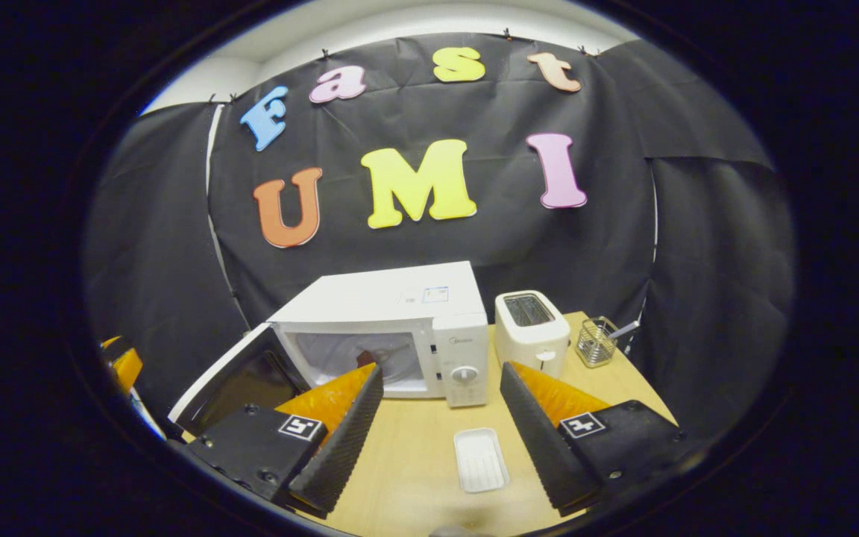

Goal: Open the microwave oven with the left hand, put the food in, and close the microwave oven.

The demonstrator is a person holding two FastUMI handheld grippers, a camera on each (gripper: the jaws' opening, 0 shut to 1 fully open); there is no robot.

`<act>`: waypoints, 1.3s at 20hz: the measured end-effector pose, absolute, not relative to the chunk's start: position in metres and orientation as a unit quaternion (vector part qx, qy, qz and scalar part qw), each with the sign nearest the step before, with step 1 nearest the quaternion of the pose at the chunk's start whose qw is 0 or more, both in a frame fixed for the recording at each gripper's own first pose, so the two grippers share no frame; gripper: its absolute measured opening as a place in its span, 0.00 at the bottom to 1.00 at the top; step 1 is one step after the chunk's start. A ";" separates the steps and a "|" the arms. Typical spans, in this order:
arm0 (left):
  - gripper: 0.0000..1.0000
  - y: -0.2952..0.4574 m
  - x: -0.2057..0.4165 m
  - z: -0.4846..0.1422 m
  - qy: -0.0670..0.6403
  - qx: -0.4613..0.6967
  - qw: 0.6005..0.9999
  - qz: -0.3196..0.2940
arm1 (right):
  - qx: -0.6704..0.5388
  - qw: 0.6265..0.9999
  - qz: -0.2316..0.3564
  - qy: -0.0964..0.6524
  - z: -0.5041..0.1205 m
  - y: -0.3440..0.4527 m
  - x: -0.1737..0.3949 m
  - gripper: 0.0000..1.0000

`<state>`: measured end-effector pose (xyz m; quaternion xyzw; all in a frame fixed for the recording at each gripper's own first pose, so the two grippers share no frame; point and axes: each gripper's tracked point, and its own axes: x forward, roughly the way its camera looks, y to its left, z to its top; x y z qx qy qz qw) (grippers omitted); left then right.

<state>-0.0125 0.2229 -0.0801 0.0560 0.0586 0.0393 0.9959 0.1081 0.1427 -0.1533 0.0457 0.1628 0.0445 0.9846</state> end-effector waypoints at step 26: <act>0.10 0.251 -0.010 -0.221 0.135 -0.004 0.991 0.020 | 0.035 0.979 0.023 0.201 -0.139 0.101 0.057 1.00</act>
